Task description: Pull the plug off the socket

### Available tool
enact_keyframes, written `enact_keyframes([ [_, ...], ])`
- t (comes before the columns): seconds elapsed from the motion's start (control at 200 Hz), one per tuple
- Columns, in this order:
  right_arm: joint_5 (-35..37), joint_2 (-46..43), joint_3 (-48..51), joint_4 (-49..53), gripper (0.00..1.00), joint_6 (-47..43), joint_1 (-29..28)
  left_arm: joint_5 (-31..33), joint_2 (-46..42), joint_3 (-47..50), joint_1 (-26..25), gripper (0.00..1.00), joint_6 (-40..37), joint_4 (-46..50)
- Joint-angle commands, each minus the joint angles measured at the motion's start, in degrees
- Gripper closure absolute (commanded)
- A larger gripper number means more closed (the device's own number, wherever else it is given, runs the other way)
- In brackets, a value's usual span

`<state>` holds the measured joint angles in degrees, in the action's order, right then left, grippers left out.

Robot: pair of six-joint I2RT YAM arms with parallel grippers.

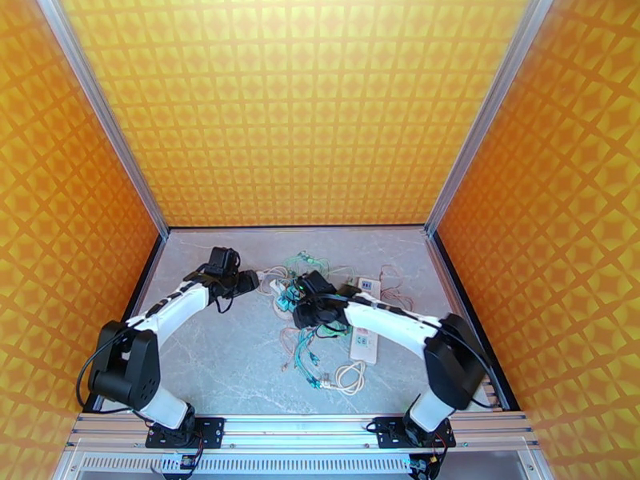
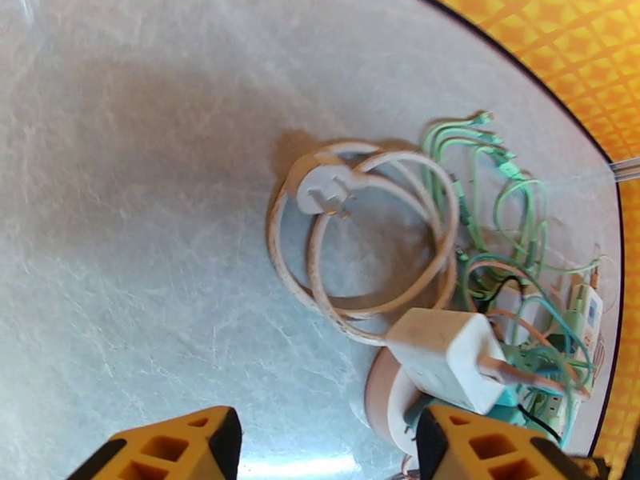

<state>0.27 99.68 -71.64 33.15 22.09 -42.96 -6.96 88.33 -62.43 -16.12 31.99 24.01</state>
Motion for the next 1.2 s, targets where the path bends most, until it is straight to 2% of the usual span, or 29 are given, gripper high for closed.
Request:
enact_keyframes([
  [0.0,2.24,3.84,-4.36,-1.99,0.43,-4.05,0.16,0.37,-3.45,2.82,-0.20,0.37,-2.60,1.27],
  [0.275,4.05,11.59,-12.09,0.70,0.40,-9.93,0.23,-0.72,-6.56,6.41,-0.87,0.36,-2.80,1.67],
  [0.465,4.03,14.03,-13.33,0.78,0.44,-12.13,0.24,-1.59,-6.68,6.63,-0.89,0.36,-2.49,1.63],
  [0.655,3.28,14.43,-12.24,-1.54,0.42,-13.44,0.24,-4.63,-6.43,6.86,-0.84,0.36,-2.99,0.74],
  [0.775,2.93,14.14,-10.93,-4.18,0.49,-13.26,0.24,-7.81,-6.27,7.62,-0.84,0.36,-2.84,-0.64],
  [0.86,1.78,13.31,-9.90,-5.82,0.65,-13.17,0.25,-10.74,-6.03,8.28,-0.94,0.38,-2.58,-1.96],
  [1.19,-0.81,10.02,-6.54,-8.17,0.65,-10.35,-0.41,-19.10,-0.46,9.92,-2.01,0.41,1.58,-9.69],
])
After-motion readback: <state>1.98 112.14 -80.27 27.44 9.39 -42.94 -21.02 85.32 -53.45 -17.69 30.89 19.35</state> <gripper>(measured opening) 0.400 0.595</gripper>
